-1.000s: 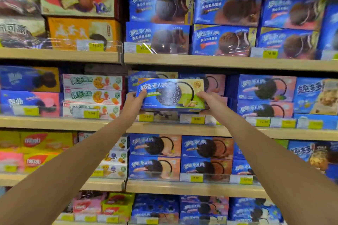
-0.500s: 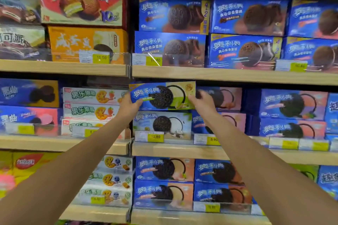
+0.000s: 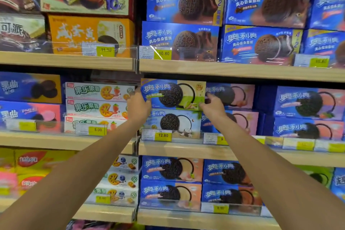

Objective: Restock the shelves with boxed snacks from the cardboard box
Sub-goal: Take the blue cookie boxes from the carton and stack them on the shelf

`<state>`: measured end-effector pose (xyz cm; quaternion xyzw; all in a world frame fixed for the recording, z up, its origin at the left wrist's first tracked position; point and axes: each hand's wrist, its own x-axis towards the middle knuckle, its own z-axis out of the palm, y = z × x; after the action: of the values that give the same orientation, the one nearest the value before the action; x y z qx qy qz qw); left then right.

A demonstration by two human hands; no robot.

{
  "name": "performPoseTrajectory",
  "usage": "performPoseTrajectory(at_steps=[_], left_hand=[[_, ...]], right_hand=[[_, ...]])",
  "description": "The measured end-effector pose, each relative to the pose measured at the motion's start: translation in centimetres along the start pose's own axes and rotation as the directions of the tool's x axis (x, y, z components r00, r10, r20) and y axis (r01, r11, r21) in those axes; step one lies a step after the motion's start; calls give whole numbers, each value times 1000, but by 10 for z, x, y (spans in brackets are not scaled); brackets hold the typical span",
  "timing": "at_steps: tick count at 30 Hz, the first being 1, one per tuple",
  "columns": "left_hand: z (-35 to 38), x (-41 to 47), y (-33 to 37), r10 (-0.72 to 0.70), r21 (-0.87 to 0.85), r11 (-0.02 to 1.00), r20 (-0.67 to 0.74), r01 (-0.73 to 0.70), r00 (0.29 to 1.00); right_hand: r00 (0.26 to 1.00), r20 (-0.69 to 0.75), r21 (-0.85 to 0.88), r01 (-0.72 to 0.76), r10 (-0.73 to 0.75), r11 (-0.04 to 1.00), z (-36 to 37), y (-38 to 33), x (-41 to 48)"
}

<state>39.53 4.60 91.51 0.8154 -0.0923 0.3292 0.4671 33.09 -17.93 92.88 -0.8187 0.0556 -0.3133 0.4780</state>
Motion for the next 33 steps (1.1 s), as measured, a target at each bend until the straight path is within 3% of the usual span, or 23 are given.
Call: performPoseTrajectory(at_steps=[8,14,19,22,27,30,33], left_hand=[[-14,-19,17,-15,-200,979,104,36,994],[-15,-33,17,-34,-179,982,102,52,994],[-16,-56,30,-32,-102,994,125,45,992],[-18,-67,37,-29,-103,993,198,51,980],[-12,-96,51,-75,-267,947,366,181,928],[-3,-124,61,-74,-353,895,484,272,872],[14,-166,68,-52,-315,906,580,282,813]], right_hand=[[961,254,137,-149,110,979,-1,25,16],[981,143,122,-147,129,982,-5,2,-18],[957,260,13,-139,131,990,-11,-3,-27],[959,255,26,-133,122,991,-14,-3,-36],[988,146,183,-75,48,980,-27,1,-67],[983,172,226,-101,63,969,-43,11,-92],[975,205,171,-125,89,977,-59,39,-121]])
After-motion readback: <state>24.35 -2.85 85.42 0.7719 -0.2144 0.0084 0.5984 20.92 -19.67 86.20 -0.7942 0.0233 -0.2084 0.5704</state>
